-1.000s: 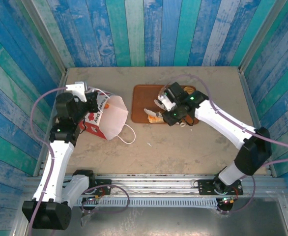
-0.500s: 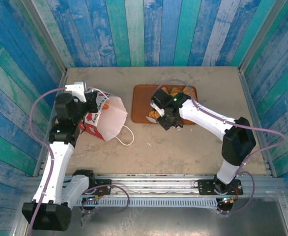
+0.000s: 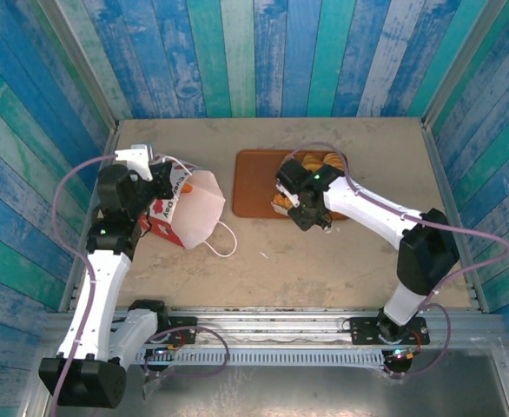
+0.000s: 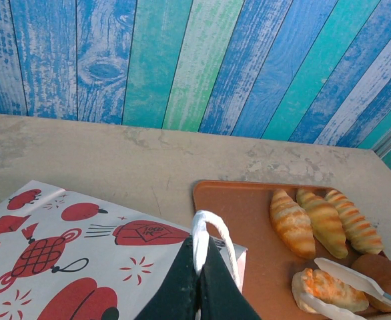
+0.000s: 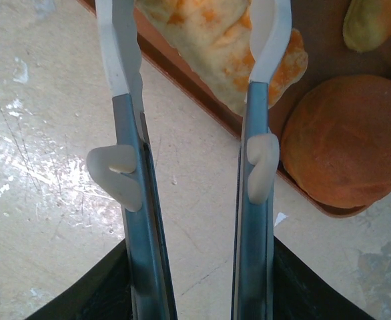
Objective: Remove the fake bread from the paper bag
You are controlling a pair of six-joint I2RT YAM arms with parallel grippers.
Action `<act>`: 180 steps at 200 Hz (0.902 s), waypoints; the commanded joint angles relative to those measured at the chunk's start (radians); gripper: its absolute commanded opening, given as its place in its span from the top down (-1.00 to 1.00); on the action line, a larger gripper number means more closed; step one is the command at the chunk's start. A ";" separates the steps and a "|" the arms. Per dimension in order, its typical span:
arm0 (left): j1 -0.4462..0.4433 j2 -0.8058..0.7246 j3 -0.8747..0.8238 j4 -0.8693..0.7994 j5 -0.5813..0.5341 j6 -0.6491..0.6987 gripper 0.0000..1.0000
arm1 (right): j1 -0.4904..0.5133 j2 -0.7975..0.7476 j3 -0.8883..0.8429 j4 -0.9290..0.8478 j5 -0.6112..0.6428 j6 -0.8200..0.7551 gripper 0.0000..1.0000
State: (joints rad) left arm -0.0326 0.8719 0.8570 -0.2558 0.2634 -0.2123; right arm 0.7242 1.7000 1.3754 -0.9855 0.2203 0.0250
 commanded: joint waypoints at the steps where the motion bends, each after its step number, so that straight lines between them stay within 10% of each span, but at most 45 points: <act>1: 0.001 -0.012 -0.009 0.014 -0.009 -0.007 1.00 | -0.023 -0.053 -0.025 -0.022 0.009 -0.041 0.07; 180: 0.001 0.002 -0.001 0.015 0.032 -0.011 1.00 | -0.045 -0.145 -0.059 0.041 -0.032 -0.097 0.05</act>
State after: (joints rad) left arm -0.0326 0.8719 0.8459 -0.2546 0.2703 -0.2214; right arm 0.6868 1.6070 1.3190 -0.9649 0.1967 -0.0746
